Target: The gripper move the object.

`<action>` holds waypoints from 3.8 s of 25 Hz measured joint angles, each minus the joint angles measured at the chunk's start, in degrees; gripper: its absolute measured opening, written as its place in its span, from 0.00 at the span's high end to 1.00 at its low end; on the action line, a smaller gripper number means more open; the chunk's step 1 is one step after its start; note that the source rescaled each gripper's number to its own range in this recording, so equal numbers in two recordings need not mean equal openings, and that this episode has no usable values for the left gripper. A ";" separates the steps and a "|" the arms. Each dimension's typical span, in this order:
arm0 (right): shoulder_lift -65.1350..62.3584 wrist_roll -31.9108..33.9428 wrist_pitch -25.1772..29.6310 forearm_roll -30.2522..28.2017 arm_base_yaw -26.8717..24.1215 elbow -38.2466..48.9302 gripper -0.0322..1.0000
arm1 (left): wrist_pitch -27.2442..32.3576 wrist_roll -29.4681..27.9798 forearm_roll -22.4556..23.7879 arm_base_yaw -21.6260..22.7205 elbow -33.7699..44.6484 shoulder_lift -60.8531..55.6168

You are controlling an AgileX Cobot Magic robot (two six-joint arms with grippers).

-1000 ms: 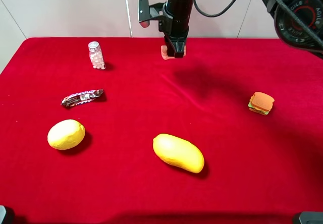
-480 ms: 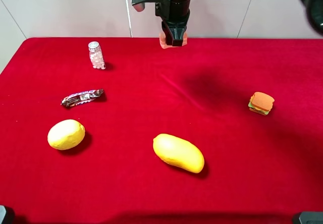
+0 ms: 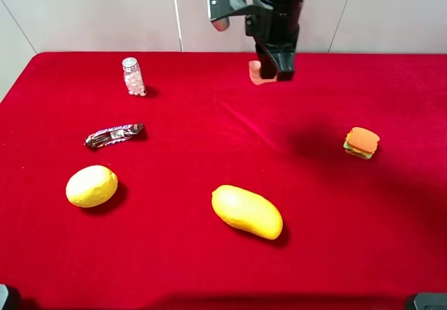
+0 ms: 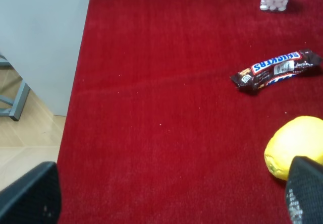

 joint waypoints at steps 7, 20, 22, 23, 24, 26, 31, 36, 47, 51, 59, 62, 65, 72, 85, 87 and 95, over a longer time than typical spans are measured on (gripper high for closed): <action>-8.29 2.45 -3.53 0.20 -1.24 12.66 0.97 | 0.00 0.00 0.00 0.00 0.00 0.00; -23.52 3.77 -9.80 1.93 -7.48 33.57 0.97 | 0.00 0.00 0.00 0.00 0.00 0.00; -25.41 3.82 -9.99 1.98 -8.71 35.91 0.97 | 0.00 0.00 0.00 0.00 0.00 0.00; -26.30 3.82 -10.16 2.09 -9.19 36.99 0.97 | 0.00 0.00 0.00 0.00 0.00 0.00; -27.08 3.93 -10.32 2.15 -9.70 37.84 0.97 | 0.00 0.00 0.00 0.00 0.00 0.00; -28.32 4.24 -10.73 2.57 -10.51 39.81 0.97 | 0.00 0.00 0.00 0.00 0.00 0.00; -30.12 6.44 -13.63 3.83 -10.83 45.04 0.97 | 0.00 0.00 0.00 0.00 0.00 0.00; -31.83 6.74 -18.86 5.95 -10.83 51.93 0.97 | 0.00 0.00 0.00 0.00 0.00 0.00; -32.24 6.76 -26.54 8.57 -10.83 61.17 0.97 | 0.00 0.00 0.00 0.00 0.00 0.00; -32.25 6.81 -29.20 9.20 -10.83 63.26 0.97 | 0.00 0.00 0.00 0.00 0.00 0.00; -32.30 6.81 -34.36 9.20 -10.83 66.61 0.97 | 0.00 0.00 0.00 0.00 0.00 0.00; -32.30 6.81 -35.41 9.25 -10.83 66.97 0.97 | 0.00 0.00 0.00 0.00 0.00 0.00; -32.30 6.81 -35.90 9.25 -10.83 66.97 0.97 | 0.00 0.00 0.00 0.00 0.00 0.00; -30.08 6.81 -39.68 9.37 -10.83 67.04 0.97 | 0.00 0.00 0.00 0.00 0.00 0.00; -23.96 6.81 -45.51 9.42 -10.83 68.90 0.97 | 0.00 0.00 0.00 0.00 0.00 0.00; -23.91 6.81 -45.71 9.42 -10.83 68.90 0.97 | 0.00 0.00 0.00 0.00 0.00 0.00; -23.86 6.81 -47.20 9.42 -10.83 68.90 0.97 | 0.00 0.00 0.00 0.00 0.00 0.00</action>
